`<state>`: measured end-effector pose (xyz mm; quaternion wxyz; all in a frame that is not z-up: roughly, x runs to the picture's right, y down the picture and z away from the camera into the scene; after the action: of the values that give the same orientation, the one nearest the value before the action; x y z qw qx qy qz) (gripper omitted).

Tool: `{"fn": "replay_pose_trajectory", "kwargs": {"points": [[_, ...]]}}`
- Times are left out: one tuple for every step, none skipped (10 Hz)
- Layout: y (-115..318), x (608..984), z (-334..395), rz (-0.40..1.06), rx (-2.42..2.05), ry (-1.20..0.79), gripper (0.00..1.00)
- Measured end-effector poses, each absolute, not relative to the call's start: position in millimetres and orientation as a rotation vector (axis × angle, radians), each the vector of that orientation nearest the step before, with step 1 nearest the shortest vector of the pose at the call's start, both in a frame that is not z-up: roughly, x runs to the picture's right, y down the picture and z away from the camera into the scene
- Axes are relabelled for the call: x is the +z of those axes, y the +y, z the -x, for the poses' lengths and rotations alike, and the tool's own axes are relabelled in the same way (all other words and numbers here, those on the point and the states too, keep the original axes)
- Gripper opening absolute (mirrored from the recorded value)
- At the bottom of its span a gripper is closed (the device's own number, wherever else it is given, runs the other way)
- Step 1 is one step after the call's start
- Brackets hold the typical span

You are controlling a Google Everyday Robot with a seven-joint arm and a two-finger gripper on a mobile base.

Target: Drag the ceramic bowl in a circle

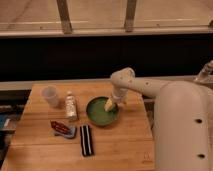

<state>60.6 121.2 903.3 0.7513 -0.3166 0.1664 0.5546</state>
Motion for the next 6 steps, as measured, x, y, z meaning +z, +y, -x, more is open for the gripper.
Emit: {"fn": "replay_pose_trajectory", "kwargs": {"points": [[121.4, 898.9, -59.6, 0.690, 1.205, 0.362, 0.45], [121.9, 895.2, -59.6, 0.689, 1.201, 0.362, 0.37], [124.0, 893.9, -59.6, 0.687, 1.199, 0.364, 0.27], [125.6, 891.4, -57.8, 0.681, 1.197, 0.365, 0.15], [125.3, 889.2, -56.3, 0.671, 1.191, 0.367, 0.07], [124.3, 883.8, -58.2, 0.654, 1.195, 0.375, 0.01]]}}
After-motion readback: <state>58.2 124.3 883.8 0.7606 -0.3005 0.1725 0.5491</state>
